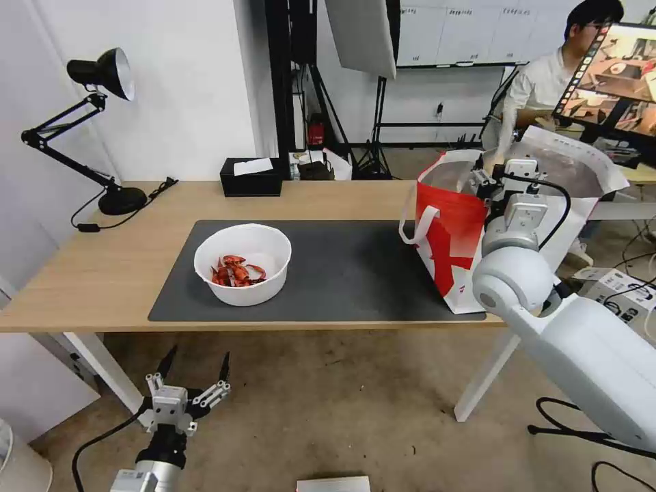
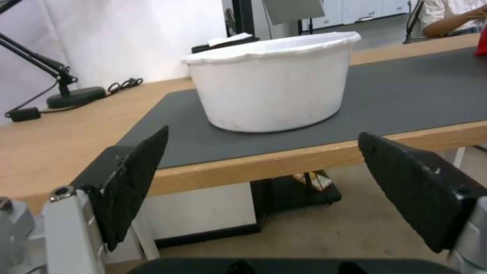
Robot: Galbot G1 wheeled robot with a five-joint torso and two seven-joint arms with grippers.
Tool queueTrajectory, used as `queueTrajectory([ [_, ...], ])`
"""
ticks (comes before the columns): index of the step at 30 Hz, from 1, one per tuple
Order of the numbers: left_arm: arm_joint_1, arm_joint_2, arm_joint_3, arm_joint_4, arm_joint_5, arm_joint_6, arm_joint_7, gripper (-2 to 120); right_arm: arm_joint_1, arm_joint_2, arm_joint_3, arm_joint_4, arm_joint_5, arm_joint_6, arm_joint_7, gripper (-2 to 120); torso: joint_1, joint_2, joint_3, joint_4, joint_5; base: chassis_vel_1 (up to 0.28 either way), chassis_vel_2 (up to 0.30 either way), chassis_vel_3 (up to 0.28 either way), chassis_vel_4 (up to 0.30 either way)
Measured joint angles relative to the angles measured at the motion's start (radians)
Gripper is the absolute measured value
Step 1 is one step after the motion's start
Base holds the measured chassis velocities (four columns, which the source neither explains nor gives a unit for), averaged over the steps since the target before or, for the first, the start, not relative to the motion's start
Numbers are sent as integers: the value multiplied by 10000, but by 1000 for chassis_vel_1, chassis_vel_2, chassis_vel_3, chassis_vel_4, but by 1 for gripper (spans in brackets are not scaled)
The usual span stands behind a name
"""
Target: Pick up the trash from the table and place it into the takeout bag.
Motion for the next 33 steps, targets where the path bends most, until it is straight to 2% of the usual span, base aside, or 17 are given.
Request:
queueTrajectory([
  [9,-4,-63,38,2,-6,15,-4,100,-71,-29,-6,84,87,27,-118,100,0,0,0,1,1,0,0,0,0],
  [13,-8,-89,48,-41,-5,15,-8,100,-330,-174,188,382,326,545,-658,100,0,0,0,0,1,0,0,0,0],
  [15,-9,-112,47,-76,-6,15,-11,100,-628,-299,406,818,674,1114,-1382,100,0,0,0,0,1,0,0,0,0],
  [16,-9,-112,47,-76,-6,15,-11,100,-628,-299,406,818,674,1114,-1382,100,0,0,0,0,1,0,0,0,0],
  [18,-9,-136,38,-93,-6,9,-12,100,-1177,-505,699,1385,949,1694,-2348,100,0,0,-1,2,-1,0,0,0,0],
  [19,-9,-136,38,-93,-6,9,-12,100,-1177,-505,699,1385,949,1694,-2348,100,0,0,-1,2,-1,0,0,0,0],
  [22,-25,-180,53,-112,-7,-1,-14,100,-2345,-850,1306,2075,1087,2729,-4167,100,0,0,-1,-1,0,0,0,0,0],
  [23,-25,-180,53,-112,-7,-1,-14,100,-2345,-850,1306,2075,1087,2729,-4167,100,0,0,-1,-1,0,0,0,0,0],
  [26,-88,-220,105,-112,-3,-20,-8,100,-3366,-1164,1722,2590,1317,3549,-5607,100,0,1,-2,-1,-1,0,0,0,0],
  [28,-92,-227,111,-112,-1,-23,-8,100,-3547,-1207,1780,2650,1331,3670,-5804,100,-1,0,-2,-1,-2,0,0,0,0],
  [30,-96,-240,126,-121,9,-38,-5,100,-4582,-1368,2189,2802,1206,4025,-6746,100,0,1,-1,2,-1,0,0,0,0],
  [31,-96,-240,126,-121,9,-38,-5,100,-4582,-1368,2189,2802,1206,4025,-6746,100,0,1,-1,2,-1,0,0,0,0],
  [33,-62,-241,127,-150,11,-53,2,100,-5688,-1398,2644,2797,897,4329,-7603,100,0,0,-1,0,1,0,0,0,0],
])
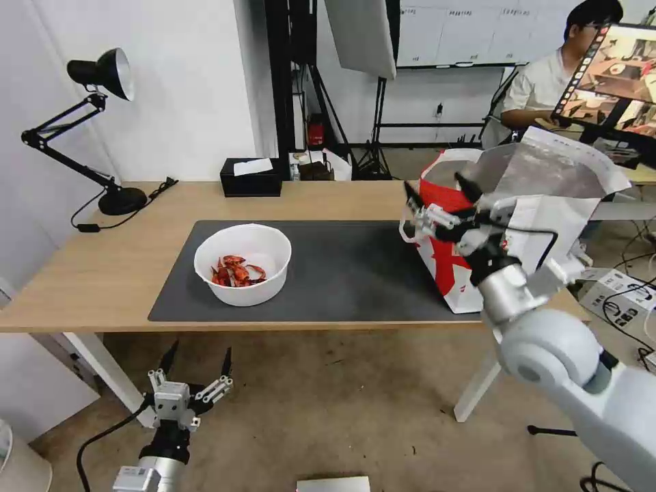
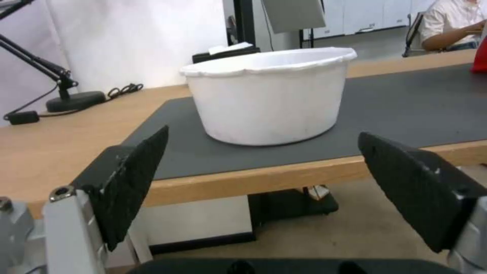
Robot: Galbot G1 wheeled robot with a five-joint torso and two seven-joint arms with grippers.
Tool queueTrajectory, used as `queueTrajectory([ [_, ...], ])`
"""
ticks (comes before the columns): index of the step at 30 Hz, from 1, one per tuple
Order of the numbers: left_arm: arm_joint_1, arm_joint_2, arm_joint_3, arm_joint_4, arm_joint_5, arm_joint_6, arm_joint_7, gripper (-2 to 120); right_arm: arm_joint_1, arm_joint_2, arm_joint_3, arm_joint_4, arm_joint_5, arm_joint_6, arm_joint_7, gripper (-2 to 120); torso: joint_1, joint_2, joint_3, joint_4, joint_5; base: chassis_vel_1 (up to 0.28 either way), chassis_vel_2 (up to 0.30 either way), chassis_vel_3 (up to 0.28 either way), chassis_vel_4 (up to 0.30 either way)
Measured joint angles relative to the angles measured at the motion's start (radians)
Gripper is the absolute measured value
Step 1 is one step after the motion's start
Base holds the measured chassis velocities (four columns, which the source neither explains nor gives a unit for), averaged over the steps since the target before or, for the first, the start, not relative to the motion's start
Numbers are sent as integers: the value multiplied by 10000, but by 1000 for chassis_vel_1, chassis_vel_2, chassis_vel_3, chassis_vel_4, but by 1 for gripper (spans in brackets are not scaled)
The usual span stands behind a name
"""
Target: Pick up the trash from the table and place it into the takeout bag.
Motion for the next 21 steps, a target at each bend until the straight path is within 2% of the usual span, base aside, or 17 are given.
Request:
queueTrajectory([
  [1,44,2,2,-18,-3,-3,0,100,-658,57,236,-33,-182,168,-352,100,0,0,0,0,-2,0,0,0,0],
  [2,44,2,2,-18,-3,-3,0,100,-658,57,236,-33,-182,168,-352,100,0,0,0,0,-2,0,0,0,0],
  [5,187,-20,64,-76,-9,-2,0,100,-2318,555,815,-307,-860,718,-1034,100,-1,1,-1,-1,-1,0,0,0,0],
  [6,187,-20,64,-76,-9,-2,0,100,-2318,555,815,-307,-860,718,-1034,100,-1,1,-1,-1,-1,0,0,0,0],
  [9,232,-75,170,-64,11,3,0,100,-3727,1444,1059,-1082,-1713,1368,-1262,100,0,0,0,0,1,0,0,0,0],
  [10,232,-75,170,-64,11,3,0,100,-3727,1444,1059,-1082,-1713,1368,-1262,100,0,0,0,0,1,0,0,0,0],
  [13,226,-71,228,-5,112,55,12,100,-4702,2163,1102,-1720,-2396,2003,-1210,100,-1,1,-1,-1,0,0,0,0,0],
  [21,226,11,225,94,194,145,31,100,-5464,2584,1067,-2295,-3022,2609,-1004,100,-1,0,1,1,-2,0,0,0,0],
])
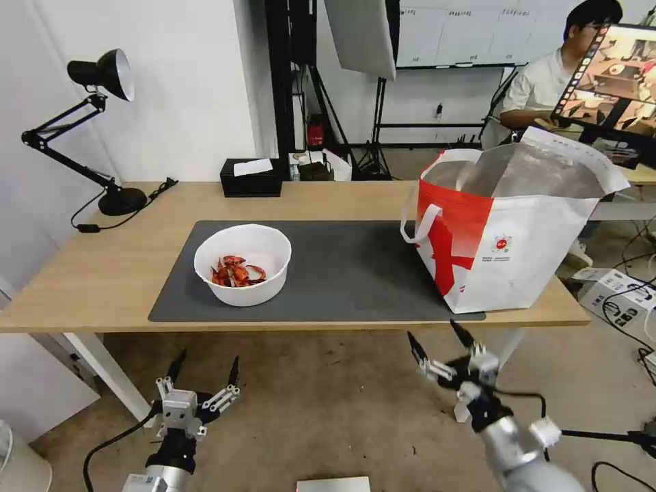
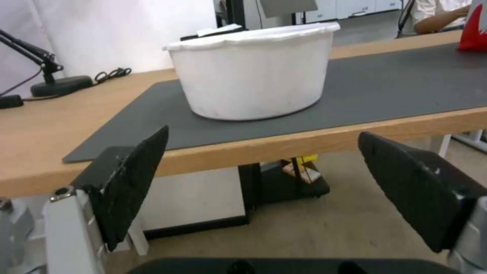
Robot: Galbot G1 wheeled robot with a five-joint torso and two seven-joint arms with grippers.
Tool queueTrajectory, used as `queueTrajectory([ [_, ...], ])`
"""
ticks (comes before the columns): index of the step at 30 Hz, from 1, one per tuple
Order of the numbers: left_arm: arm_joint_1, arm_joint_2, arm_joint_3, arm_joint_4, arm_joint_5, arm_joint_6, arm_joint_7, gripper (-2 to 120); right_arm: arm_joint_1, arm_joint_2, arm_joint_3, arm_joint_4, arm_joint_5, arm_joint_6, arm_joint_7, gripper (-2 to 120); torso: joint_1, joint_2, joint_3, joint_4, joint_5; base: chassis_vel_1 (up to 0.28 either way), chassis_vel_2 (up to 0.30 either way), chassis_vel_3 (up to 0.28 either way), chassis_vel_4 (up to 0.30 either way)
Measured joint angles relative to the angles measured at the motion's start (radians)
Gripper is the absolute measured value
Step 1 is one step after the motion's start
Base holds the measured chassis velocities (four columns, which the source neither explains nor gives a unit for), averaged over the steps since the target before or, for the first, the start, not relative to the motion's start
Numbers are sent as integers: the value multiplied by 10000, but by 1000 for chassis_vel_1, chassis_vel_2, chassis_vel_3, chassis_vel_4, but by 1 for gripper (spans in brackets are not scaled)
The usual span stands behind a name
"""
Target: Pick up the trash from the table and place it into the takeout bag.
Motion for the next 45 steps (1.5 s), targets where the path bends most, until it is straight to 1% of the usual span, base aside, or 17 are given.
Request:
queueTrajectory([
  [6,11,0,63,48,57,-28,63,100,-24,61,-123,-38,-324,110,66,100,0,0,0,0,0,0,0,0,0],
  [22,70,64,-18,42,66,-100,107,100,216,29,-430,35,-380,-3,135,100,0,0,0,0,1,0,0,0,0],
  [45,126,2,-16,28,84,-137,146,100,267,-25,-460,37,-431,-37,152,100,1,-1,0,0,1,0,0,0,0],
])
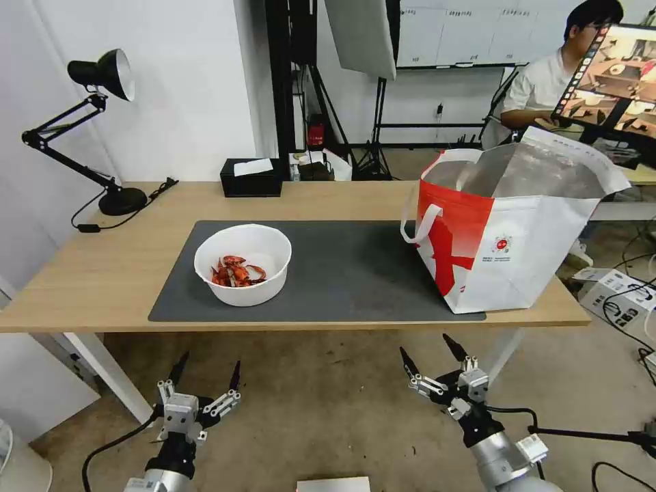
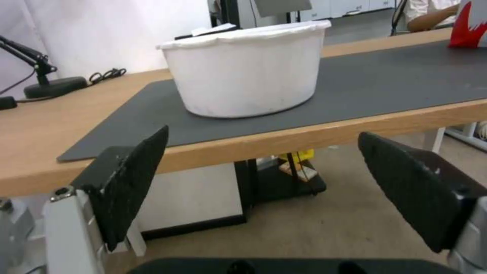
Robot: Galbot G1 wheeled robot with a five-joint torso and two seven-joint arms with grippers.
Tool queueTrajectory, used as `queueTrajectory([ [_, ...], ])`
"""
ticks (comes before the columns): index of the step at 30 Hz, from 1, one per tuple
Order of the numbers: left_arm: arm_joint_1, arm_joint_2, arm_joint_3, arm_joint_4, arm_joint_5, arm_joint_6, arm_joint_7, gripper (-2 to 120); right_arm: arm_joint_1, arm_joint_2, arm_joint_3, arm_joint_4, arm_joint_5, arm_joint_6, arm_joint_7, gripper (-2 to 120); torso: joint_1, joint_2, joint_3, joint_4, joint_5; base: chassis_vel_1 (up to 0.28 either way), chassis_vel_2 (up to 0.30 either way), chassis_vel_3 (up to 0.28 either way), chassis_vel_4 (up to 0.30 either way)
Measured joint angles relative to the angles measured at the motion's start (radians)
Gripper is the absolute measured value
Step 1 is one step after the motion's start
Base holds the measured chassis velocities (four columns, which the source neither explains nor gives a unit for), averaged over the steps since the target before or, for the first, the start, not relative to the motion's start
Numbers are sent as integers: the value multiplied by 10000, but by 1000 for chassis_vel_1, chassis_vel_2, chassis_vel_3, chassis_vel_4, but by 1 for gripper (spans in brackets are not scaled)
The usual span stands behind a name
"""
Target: Pick up the trash from the table and place it into the takeout bag.
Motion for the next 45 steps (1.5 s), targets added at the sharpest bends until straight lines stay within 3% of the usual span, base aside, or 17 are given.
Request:
queueTrajectory([
  [36,-237,164,96,250,-95,-28,19,100,155,0,43,164,-906,9,455,100,0,0,0,0,0,0,0,0,0],
  [45,-445,540,-209,-153,-605,289,-88,100,153,0,43,160,-903,8,454,100,0,0,0,0,0,0,0,0,0],
])
